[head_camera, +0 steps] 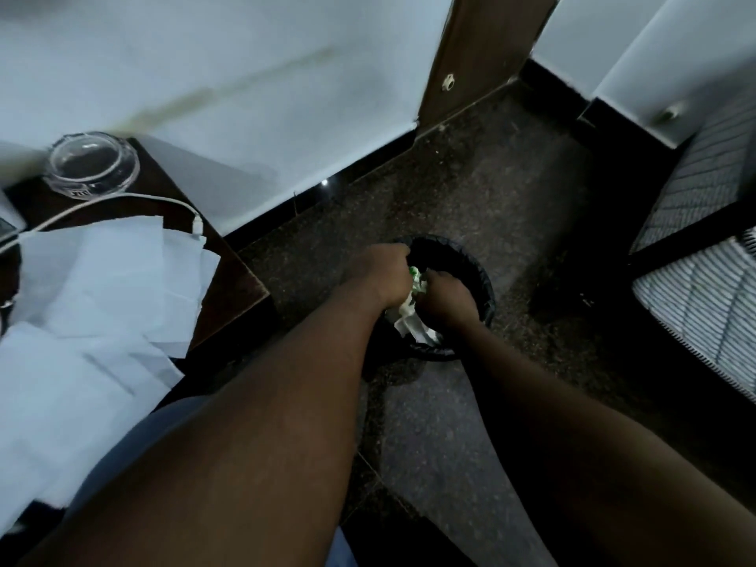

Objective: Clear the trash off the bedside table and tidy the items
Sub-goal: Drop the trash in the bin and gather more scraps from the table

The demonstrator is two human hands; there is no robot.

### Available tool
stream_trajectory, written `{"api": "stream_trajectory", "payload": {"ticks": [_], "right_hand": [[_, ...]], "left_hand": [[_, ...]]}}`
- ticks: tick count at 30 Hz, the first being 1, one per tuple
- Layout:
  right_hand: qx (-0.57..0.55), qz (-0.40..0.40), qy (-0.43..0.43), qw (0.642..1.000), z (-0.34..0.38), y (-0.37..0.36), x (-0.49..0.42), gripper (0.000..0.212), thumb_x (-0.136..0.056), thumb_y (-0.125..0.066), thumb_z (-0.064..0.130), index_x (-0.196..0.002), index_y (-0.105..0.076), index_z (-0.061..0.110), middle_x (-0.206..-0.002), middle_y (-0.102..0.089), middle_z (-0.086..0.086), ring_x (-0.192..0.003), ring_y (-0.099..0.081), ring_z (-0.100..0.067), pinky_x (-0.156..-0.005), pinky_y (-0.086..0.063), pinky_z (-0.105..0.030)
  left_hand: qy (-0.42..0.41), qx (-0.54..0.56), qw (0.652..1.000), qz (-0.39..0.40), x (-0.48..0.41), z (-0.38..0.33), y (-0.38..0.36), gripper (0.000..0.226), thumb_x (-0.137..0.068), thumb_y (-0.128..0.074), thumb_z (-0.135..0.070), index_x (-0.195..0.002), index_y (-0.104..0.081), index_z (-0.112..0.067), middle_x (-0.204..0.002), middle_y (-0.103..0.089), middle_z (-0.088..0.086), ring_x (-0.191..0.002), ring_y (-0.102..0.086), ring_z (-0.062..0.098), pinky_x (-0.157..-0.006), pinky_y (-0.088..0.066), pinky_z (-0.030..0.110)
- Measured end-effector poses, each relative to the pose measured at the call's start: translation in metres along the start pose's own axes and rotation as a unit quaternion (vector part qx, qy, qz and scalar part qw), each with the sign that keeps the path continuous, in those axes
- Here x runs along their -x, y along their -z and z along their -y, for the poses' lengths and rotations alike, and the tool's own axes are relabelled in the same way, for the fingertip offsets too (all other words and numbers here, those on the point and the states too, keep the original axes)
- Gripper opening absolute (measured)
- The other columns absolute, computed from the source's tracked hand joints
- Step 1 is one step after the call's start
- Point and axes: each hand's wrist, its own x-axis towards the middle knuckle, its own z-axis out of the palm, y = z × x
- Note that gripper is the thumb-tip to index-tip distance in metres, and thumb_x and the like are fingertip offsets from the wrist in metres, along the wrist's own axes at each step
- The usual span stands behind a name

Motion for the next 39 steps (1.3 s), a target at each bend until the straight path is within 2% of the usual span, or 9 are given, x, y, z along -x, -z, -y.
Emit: {"api": "stream_trajectory", "payload": {"ticks": [5,8,13,20,24,26,30,34,39], "right_hand": [[-0.050,-0.137,0.026,0.989,0.033,0.047,0.037,0.022,-0.098,-0.054,0.033,-0.097,-0.062,0.013,-0.097,-0.068,-0.010,-0.080,-0.063,-0.028,-0.060,-0.044,-0.034],[-0.099,-0.188,0.052,0.976,0.061,0.076,0.058,0.021,-0.095,-0.058,0.036,-0.095,-0.063,0.015,-0.092,-0.070,-0.008,-0.079,-0.064,-0.028,-0.065,-0.054,-0.040],[-0.135,-0.212,0.138,0.958,0.119,0.121,0.091,0.017,-0.089,-0.064,0.033,-0.094,-0.067,0.017,-0.093,-0.072,-0.005,-0.085,-0.068,-0.029,-0.071,-0.055,-0.041],[-0.080,-0.178,0.245,0.950,0.211,0.149,0.135,0.020,-0.089,-0.065,0.034,-0.107,-0.069,0.026,-0.100,-0.076,0.002,-0.097,-0.069,-0.029,-0.075,-0.053,-0.034],[-0.078,-0.135,0.302,0.940,0.277,0.140,0.162,0.019,-0.086,-0.066,0.037,-0.103,-0.069,0.027,-0.103,-0.076,0.002,-0.101,-0.069,-0.029,-0.083,-0.057,-0.037],[-0.077,-0.108,0.325,0.936,0.316,0.129,0.177,0.019,-0.086,-0.064,0.037,-0.102,-0.071,0.028,-0.104,-0.076,0.000,-0.099,-0.069,-0.031,-0.084,-0.058,-0.037],[-0.058,-0.085,0.412,0.906,0.382,0.104,0.205,0.011,-0.083,-0.067,0.031,-0.086,-0.076,0.027,-0.094,-0.077,-0.002,-0.094,-0.070,-0.027,-0.078,-0.046,-0.023],[-0.037,-0.008,0.456,0.889,0.433,0.074,0.227,0.012,-0.083,-0.065,0.035,-0.085,-0.074,0.028,-0.098,-0.077,0.002,-0.096,-0.069,-0.022,-0.084,-0.056,-0.036],[-0.030,0.037,0.473,0.880,0.467,0.029,0.233,0.009,-0.078,-0.065,0.041,-0.073,-0.067,0.034,-0.091,-0.075,0.009,-0.090,-0.067,-0.015,-0.071,-0.047,-0.028]], "left_hand": [[-0.024,0.056,0.995,-0.076,0.036,-0.025,0.033,0.061,-0.091,-0.061,-0.014,-0.150,-0.049,-0.020,-0.151,-0.051,0.011,-0.137,-0.050,0.033,-0.111,-0.045,0.046],[-0.003,0.092,0.985,-0.147,0.059,-0.025,0.054,0.063,-0.093,-0.060,-0.015,-0.153,-0.045,-0.019,-0.155,-0.048,0.012,-0.140,-0.048,0.032,-0.113,-0.042,0.042],[0.005,0.085,0.973,-0.214,0.109,-0.005,0.098,0.066,-0.091,-0.058,-0.022,-0.154,-0.040,-0.019,-0.155,-0.045,0.013,-0.140,-0.046,0.035,-0.113,-0.042,0.046],[0.049,0.024,0.954,-0.293,0.194,0.066,0.152,0.061,-0.090,-0.054,-0.013,-0.150,-0.045,-0.020,-0.154,-0.046,0.007,-0.137,-0.049,0.032,-0.108,-0.045,0.045],[0.080,-0.025,0.942,-0.326,0.249,0.115,0.168,0.057,-0.089,-0.058,-0.015,-0.145,-0.050,-0.021,-0.147,-0.052,0.006,-0.131,-0.053,0.034,-0.101,-0.047,0.042],[0.092,-0.045,0.939,-0.327,0.280,0.141,0.174,0.055,-0.089,-0.060,-0.017,-0.143,-0.051,-0.023,-0.146,-0.053,0.006,-0.129,-0.054,0.035,-0.101,-0.049,0.045],[0.129,-0.082,0.940,-0.306,0.337,0.195,0.187,0.048,-0.088,-0.060,-0.020,-0.136,-0.056,-0.021,-0.134,-0.061,0.007,-0.123,-0.058,0.032,-0.097,-0.051,0.042],[0.155,-0.072,0.936,-0.309,0.388,0.245,0.192,0.057,-0.083,-0.066,-0.021,-0.139,-0.056,-0.023,-0.133,-0.062,0.006,-0.121,-0.059,0.029,-0.098,-0.051,0.041],[0.199,-0.066,0.935,-0.286,0.414,0.291,0.184,0.044,-0.082,-0.073,-0.031,-0.121,-0.059,-0.017,-0.121,-0.062,0.009,-0.113,-0.062,0.032,-0.092,-0.051,0.041]]}}
